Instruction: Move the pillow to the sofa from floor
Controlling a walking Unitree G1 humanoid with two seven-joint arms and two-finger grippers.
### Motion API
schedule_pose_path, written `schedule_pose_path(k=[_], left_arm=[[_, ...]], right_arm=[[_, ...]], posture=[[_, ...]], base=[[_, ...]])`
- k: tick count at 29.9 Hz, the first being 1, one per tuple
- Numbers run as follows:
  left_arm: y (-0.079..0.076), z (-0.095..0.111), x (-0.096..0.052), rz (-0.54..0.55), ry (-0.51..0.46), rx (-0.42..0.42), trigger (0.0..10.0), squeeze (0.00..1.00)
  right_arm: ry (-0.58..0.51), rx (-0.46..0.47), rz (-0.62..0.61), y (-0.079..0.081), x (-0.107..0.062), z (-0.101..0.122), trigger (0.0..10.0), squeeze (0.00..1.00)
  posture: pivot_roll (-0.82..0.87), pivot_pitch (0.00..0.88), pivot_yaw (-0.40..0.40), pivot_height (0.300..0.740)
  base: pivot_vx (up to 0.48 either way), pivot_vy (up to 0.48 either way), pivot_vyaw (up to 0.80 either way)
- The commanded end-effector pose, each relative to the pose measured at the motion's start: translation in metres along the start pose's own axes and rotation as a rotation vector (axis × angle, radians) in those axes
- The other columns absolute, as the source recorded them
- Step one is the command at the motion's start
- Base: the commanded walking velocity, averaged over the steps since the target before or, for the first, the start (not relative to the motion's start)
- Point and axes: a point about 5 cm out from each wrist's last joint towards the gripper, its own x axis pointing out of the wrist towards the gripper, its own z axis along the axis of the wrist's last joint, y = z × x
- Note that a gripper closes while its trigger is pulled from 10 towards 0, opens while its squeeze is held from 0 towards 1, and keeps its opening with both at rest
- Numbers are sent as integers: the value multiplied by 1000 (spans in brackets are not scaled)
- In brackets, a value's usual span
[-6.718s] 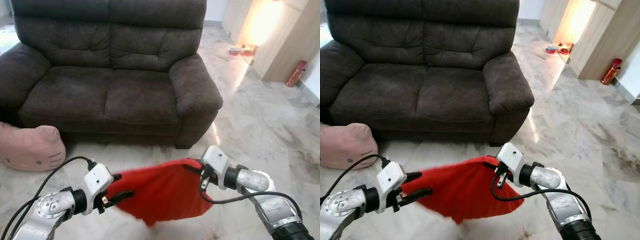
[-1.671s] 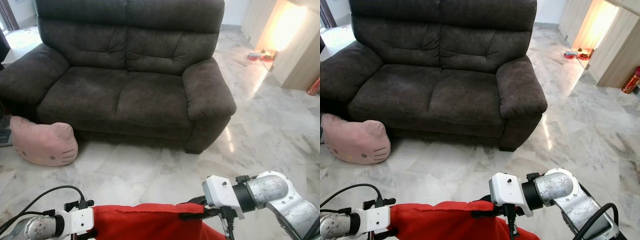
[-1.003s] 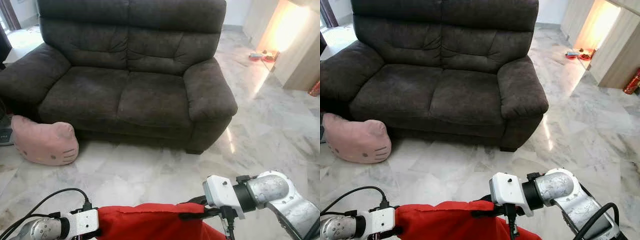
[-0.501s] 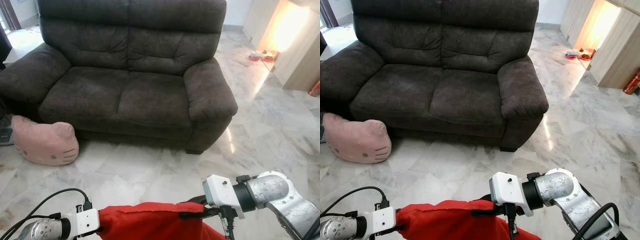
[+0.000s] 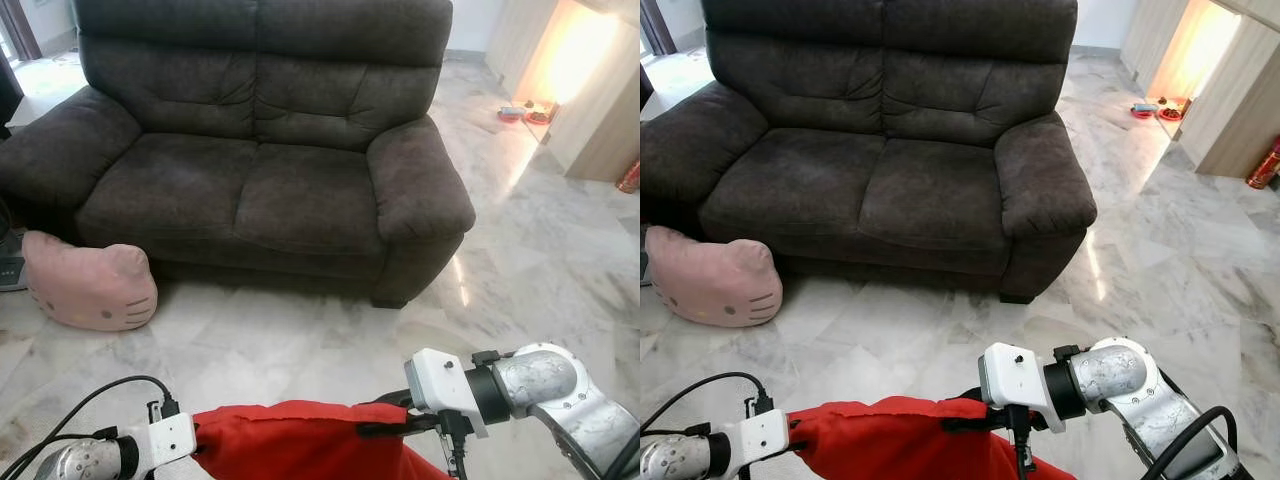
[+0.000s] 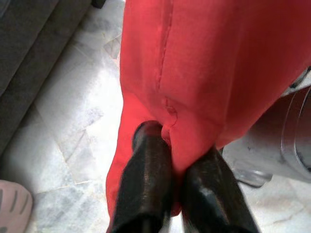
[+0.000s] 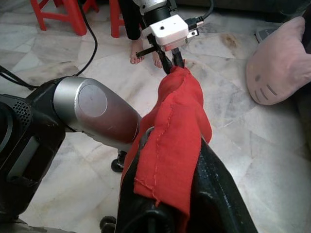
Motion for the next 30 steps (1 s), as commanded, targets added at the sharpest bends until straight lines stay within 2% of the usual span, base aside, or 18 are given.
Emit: schedule_pose_path(k=[1, 2, 10, 12, 16, 17, 19, 20, 24, 30], left_arm=[[3, 5, 2, 18, -27, -7, 0, 0], [7, 10, 2, 46, -59, -30, 0, 0], [21, 22, 2, 134, -131, -78, 0, 0], [35, 34, 1, 227, -199, -111, 0, 0], [67, 63, -4, 463, -343, -169, 0, 0], [74, 71, -6, 521, -380, -187, 7451, 0], [80, 78, -8, 576, -416, -208, 7451, 0], [84, 85, -9, 618, -451, -230, 10000, 0], [89, 110, -8, 719, -563, -304, 10000, 0], [87, 126, -7, 762, -610, -333, 10000, 0]], right_arm=[[-70, -86, 13, 2, 0, 21, 10000, 0], [-68, -80, 2, 2, 0, 18, 10000, 0], [-74, -67, -31, -1, 1, 15, 10000, 0], [-85, -54, -112, -9, 0, 9, 10000, 0], [-131, -8, -390, -35, -6, -7, 10000, 0], [-141, 6, -468, -42, -8, -12, 10000, 0], [-153, 22, -546, -48, -10, -17, 10000, 0], [-164, 44, -602, -52, -10, -21, 10000, 0], [-216, 118, -764, -59, -8, -34, 10000, 0], [-255, 165, -884, -65, -6, -43, 10000, 0]], posture=[[143, 2, -81, 740], [143, 7, -79, 740], [142, 9, -77, 740], [142, 9, -77, 740], [140, 13, -78, 740], [140, 11, -78, 740], [141, 10, -79, 740], [141, 11, -79, 740], [143, 7, -79, 740], [143, 6, -79, 740]], base=[[0, 0, 0], [0, 0, 0], [0, 0, 0], [0, 0, 0], [0, 0, 0], [0, 0, 0], [0, 0, 0], [0, 0, 0], [0, 0, 0], [0, 0, 0]])
